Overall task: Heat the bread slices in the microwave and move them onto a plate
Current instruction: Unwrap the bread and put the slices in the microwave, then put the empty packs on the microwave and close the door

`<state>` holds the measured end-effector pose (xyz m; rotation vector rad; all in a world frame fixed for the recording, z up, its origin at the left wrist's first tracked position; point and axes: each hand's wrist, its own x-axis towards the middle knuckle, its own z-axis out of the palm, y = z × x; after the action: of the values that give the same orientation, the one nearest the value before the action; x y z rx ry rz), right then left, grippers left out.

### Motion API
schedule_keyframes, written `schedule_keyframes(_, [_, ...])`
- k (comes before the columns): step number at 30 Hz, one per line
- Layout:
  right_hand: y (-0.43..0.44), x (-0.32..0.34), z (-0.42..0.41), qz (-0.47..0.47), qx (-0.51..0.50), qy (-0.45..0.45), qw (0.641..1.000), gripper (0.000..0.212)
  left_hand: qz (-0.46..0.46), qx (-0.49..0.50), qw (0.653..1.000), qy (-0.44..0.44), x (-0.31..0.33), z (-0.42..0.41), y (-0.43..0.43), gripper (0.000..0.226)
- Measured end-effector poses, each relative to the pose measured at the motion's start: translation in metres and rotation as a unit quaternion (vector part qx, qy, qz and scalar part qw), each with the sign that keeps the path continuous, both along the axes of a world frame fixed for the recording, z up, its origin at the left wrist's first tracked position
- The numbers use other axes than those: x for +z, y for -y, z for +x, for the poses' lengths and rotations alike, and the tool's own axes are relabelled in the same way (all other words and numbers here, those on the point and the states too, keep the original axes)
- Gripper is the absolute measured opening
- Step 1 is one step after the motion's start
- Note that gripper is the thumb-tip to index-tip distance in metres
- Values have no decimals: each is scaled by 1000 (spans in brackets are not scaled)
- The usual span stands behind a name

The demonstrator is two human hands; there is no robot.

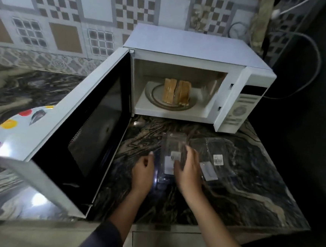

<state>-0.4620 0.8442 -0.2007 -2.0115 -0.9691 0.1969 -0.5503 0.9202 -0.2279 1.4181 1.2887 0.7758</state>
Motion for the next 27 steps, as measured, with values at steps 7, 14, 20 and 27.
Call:
schedule_keyframes(7, [16, -23, -12, 2, -20, -115, 993, 54, -60, -99, 993, 17, -15, -7, 20, 5])
schedule_keyframes(14, [23, -35, -4, -48, -108, -212, 970, 30, -171, -47, 976, 126, -7, -15, 27, 24])
schedule_keyframes(20, [29, -31, 9, -35, -119, -403, 907, 12, -235, -18, 960, 150, -2, -15, 30, 10])
schedule_keyframes(27, [22, -29, 11, -67, -132, -427, 892, 25, -208, -16, 971, 114, -1, -19, 34, 17])
